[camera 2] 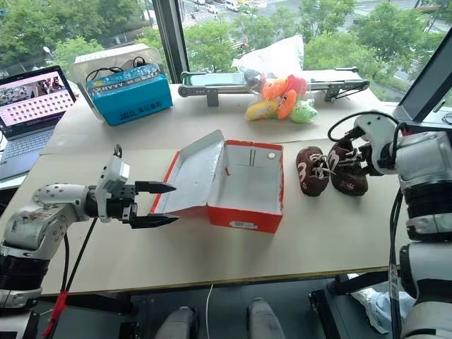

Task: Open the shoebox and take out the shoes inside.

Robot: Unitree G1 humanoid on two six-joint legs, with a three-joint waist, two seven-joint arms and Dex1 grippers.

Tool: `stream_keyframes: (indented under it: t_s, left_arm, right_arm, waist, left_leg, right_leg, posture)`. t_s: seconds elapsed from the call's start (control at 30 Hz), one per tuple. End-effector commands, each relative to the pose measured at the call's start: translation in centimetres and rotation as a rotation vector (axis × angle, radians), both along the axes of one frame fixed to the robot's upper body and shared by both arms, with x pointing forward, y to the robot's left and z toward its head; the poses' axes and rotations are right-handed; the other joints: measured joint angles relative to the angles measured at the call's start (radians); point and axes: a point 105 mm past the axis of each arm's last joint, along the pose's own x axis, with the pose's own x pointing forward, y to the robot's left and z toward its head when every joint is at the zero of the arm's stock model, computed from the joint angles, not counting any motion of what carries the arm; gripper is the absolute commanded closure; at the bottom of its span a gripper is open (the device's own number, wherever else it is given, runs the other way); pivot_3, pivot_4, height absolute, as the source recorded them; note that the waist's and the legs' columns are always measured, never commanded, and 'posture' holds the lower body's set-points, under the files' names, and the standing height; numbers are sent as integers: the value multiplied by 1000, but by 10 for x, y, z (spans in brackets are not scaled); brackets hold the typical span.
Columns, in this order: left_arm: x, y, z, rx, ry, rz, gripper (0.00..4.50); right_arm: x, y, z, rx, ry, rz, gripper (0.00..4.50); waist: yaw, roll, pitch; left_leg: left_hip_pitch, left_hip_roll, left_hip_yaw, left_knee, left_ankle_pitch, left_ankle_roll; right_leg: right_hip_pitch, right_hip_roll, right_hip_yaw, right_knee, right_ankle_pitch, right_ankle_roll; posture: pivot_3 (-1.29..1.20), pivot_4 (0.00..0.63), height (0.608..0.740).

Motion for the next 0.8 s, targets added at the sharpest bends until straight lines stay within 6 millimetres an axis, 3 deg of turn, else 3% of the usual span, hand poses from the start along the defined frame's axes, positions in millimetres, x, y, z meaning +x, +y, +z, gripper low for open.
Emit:
stream_keyframes:
  t_s: [0.03,0.23,0.37,0.5,0.6,0.8]
  left_arm:
    - [11,14,18,-105,-73,169,0]
    - [45,61,14,-159,-196,670,0]
    - [42,95,0,-222,-192,933,0]
    - [45,133,-20,-202,-201,1180,0]
    - [47,143,-31,-233,-190,1269,0]
    - [50,139,-45,-294,-167,1327,0]
  right_arm:
    - [-27,17,34,93,-105,11,461]
    - [-45,19,20,240,-342,-184,461]
    - [-66,43,3,354,-469,-220,461]
    - [-79,38,-23,362,-469,-270,461]
    - [-82,41,-37,386,-458,-263,461]
    - [-80,34,-66,284,-469,-317,461]
  waist:
    - [1,0,0]
    - [11,-5,-3]
    - [15,-5,-3]
    - [33,-7,-4]
    - [37,-7,-5]
    - [31,-8,-5]
  left_leg:
    - [0,0,0,0,0,0]
    - [3,0,-2,3,0,0]
    - [8,0,-2,2,0,0]
    - [11,0,-2,3,0,0]
    - [14,0,-2,3,0,0]
    - [19,0,-2,3,0,0]
  right_leg:
    - [0,0,0,0,0,0]
    - [6,0,-1,-1,0,1]
    - [12,0,-1,-2,0,2]
    - [15,0,-2,-2,0,2]
    - [19,-1,-2,-3,-1,4]
    - [23,0,-2,-3,-3,7]
  posture:
    - [0,150,706]
    - [0,150,706]
    - [0,150,706]
    - [0,150,706]
    - [0,150,706]
    - [0,150,706]
